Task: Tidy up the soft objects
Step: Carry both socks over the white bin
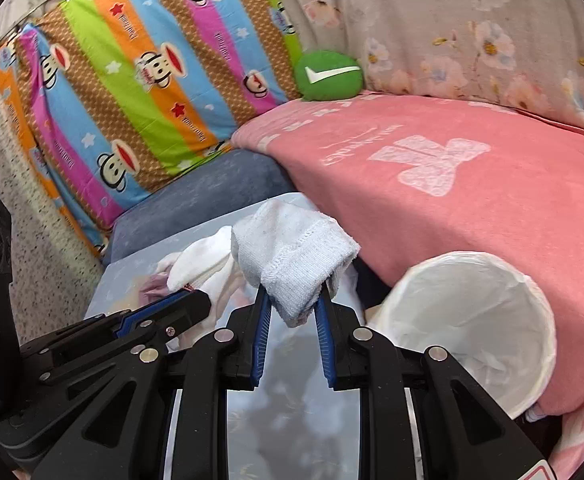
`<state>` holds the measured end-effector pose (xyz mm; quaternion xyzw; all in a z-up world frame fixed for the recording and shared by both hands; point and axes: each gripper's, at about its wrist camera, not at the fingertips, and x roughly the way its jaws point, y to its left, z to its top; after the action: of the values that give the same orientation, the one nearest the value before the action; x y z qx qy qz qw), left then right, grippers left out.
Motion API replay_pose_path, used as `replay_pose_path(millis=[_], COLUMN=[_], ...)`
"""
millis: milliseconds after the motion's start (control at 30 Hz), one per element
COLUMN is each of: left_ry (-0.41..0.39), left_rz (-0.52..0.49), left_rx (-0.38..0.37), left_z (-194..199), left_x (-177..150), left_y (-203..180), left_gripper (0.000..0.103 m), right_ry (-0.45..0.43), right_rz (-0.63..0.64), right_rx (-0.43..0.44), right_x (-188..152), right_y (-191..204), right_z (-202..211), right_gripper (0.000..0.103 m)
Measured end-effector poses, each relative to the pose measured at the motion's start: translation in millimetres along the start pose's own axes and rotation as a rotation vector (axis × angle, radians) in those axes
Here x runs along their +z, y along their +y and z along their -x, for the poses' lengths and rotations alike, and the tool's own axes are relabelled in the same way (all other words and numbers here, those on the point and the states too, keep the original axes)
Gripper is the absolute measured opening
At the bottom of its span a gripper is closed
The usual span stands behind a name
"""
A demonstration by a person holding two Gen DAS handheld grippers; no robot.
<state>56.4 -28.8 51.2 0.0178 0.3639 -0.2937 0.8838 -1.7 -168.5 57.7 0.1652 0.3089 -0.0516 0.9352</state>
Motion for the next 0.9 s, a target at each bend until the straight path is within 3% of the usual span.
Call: replay_pose_path(millis=[500, 900], left_ry=[0.017, 0.061], left_rz=[-0.118, -0.132], left_rx=[-0.101, -0.177], left_z=[-21.7, -46.0], left_x=[7.7, 12.0], left_y=[-74.8, -100.8], left_gripper=[0.011, 0.015], right_ry=[-0.05, -0.061], right_rz=[-0.13, -0.178], right_rx=[-0.119, -0.175], right_x=[0.9, 0.1], right_y=[-91.7, -129.0], right_z=[33.3, 40.6], right_gripper=[0.021, 0.023])
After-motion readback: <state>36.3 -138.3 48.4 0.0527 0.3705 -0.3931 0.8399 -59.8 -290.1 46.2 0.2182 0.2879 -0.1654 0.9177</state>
